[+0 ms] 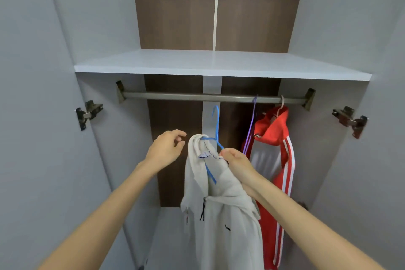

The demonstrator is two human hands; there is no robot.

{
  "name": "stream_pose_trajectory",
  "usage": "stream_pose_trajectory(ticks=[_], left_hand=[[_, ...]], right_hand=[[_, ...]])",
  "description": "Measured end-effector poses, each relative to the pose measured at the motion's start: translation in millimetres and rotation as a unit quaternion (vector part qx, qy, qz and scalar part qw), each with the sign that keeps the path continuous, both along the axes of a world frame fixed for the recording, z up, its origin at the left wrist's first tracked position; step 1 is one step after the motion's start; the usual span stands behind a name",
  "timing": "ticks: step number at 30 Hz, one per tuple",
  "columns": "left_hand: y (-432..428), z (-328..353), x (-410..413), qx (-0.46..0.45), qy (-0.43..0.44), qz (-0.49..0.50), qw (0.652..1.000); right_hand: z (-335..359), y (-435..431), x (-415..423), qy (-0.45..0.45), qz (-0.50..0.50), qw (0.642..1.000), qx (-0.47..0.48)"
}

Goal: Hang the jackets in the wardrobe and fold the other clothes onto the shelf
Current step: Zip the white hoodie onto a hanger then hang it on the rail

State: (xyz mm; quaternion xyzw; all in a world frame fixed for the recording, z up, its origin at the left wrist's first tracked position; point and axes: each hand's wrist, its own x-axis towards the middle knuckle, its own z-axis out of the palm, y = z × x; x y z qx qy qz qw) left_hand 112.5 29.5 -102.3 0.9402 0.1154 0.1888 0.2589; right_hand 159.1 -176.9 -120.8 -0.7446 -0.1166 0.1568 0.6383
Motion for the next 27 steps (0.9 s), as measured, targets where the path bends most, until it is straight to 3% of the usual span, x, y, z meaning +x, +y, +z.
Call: stream_pose_trajectory(ticks=[4,9,14,16,20,27], left_hand=[[29,10,66,0.027,-0.031,-0.033,0.999],[50,28,136,0.137,-0.085,-0.073,0.984],[63,24,186,0.234,-0.026,-0.066,0.97],[67,16,199,0.267,-0.046,-0.05,0.961],[68,10,214,0.209,-0.124,-0.044,0.969],[65,-7,220,0.25,-0.237,-0.015,0.939]], right_hand=[[3,28,59,-0.026,-0.066,0.997,0.012],[10,49,121,-0.067,-0.112,0.991,0.018],[10,69,162,-0.062,-0.121,0.99,0.026],[5,77,174,-0.053,-0.12,0.991,0.036],[-11,89,186,-0.049,-0.119,0.991,0.038],[-45,86,186,-0.084,-0.093,0.992,-0.034]])
